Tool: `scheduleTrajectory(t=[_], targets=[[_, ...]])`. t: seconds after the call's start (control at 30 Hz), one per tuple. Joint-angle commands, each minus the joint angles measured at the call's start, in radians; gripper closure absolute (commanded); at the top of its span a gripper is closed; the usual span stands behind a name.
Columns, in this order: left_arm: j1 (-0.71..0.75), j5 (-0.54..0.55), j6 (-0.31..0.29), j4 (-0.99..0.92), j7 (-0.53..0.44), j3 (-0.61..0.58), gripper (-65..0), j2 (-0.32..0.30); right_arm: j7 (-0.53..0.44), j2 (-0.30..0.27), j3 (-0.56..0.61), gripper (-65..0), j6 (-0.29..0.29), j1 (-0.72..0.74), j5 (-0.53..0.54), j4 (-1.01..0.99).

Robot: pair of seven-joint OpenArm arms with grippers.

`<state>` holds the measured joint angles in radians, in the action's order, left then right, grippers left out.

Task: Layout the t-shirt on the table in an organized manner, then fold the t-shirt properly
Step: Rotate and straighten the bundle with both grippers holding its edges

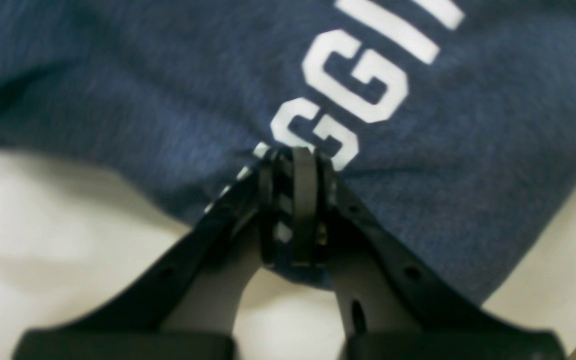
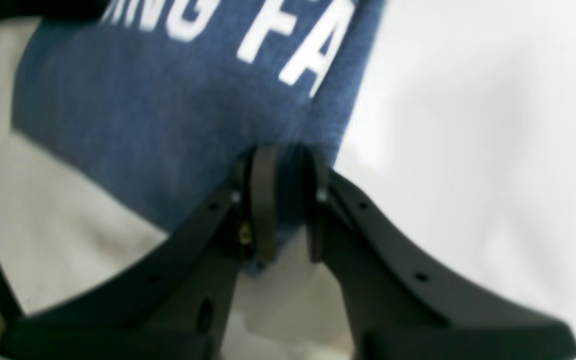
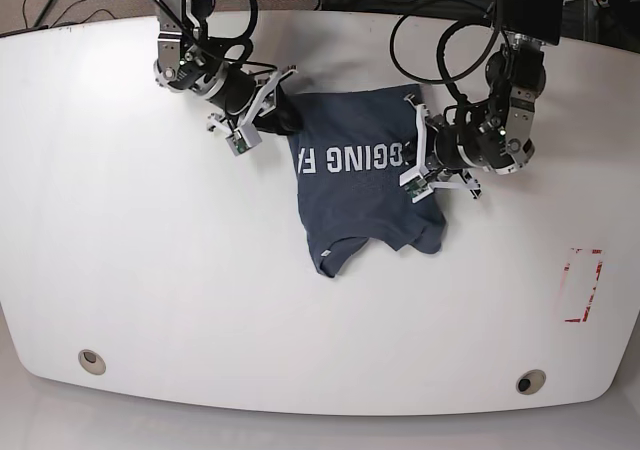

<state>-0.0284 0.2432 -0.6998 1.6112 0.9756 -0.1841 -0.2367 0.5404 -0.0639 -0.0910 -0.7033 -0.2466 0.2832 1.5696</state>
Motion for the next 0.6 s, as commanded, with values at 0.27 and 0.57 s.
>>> scheduleTrajectory(t=[0.27,0.57], targets=[[-0.046,-0.006,0.002,0.025,0.003,0.002,-2.5,-0.039,0.091,0.006,0.010,-9.4,0.005,-0.015,-0.016,0.133],[-0.083,-0.008,0.002,0.160,0.003,0.004,-2.6,-0.033,0.145,0.006,0.003,-9.4,0.005,-0.017,-0.017,0.245]])
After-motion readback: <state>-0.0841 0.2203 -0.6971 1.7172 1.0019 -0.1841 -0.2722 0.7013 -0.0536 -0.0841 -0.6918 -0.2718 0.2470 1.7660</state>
